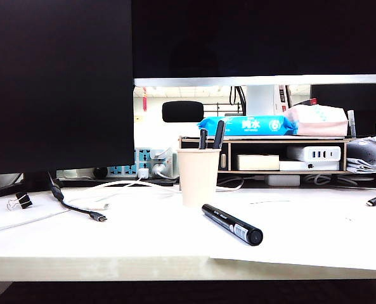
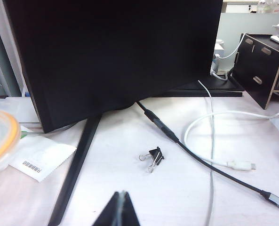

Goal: Pick up the marker from the paper cup and put it on the table.

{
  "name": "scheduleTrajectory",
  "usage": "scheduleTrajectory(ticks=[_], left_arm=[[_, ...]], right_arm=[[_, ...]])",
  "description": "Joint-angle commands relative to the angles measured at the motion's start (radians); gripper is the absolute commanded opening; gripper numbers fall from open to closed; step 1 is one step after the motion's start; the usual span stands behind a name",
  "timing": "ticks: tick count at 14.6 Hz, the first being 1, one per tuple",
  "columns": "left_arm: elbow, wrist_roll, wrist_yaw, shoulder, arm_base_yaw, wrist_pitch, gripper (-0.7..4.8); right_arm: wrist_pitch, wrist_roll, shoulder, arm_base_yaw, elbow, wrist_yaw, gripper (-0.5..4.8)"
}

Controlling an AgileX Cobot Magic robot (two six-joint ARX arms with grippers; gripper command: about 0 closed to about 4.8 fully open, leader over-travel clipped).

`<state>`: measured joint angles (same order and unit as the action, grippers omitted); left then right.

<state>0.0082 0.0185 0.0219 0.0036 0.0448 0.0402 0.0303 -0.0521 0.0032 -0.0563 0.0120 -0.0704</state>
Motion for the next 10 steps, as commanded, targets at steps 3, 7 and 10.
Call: scheduleTrajectory(ticks=[3,7,10], left_arm=[[0.001,-0.004,-0.003,0.000,-0.002,-0.012,-0.04],[0.001,-0.004,-0.003,0.000,-0.002,-0.012,-0.04],[0.001,-0.004,-0.003,0.000,-0.002,-0.011,-0.04]], right_arm=[[0.016,-0.004,0.000,0.000,0.000,0.005,-0.06],[0.019,-0.004,0.000,0.018,0.000,0.005,-0.06],[0.018,-0.004,0.000,0.018,0.000,0.005,-0.06]])
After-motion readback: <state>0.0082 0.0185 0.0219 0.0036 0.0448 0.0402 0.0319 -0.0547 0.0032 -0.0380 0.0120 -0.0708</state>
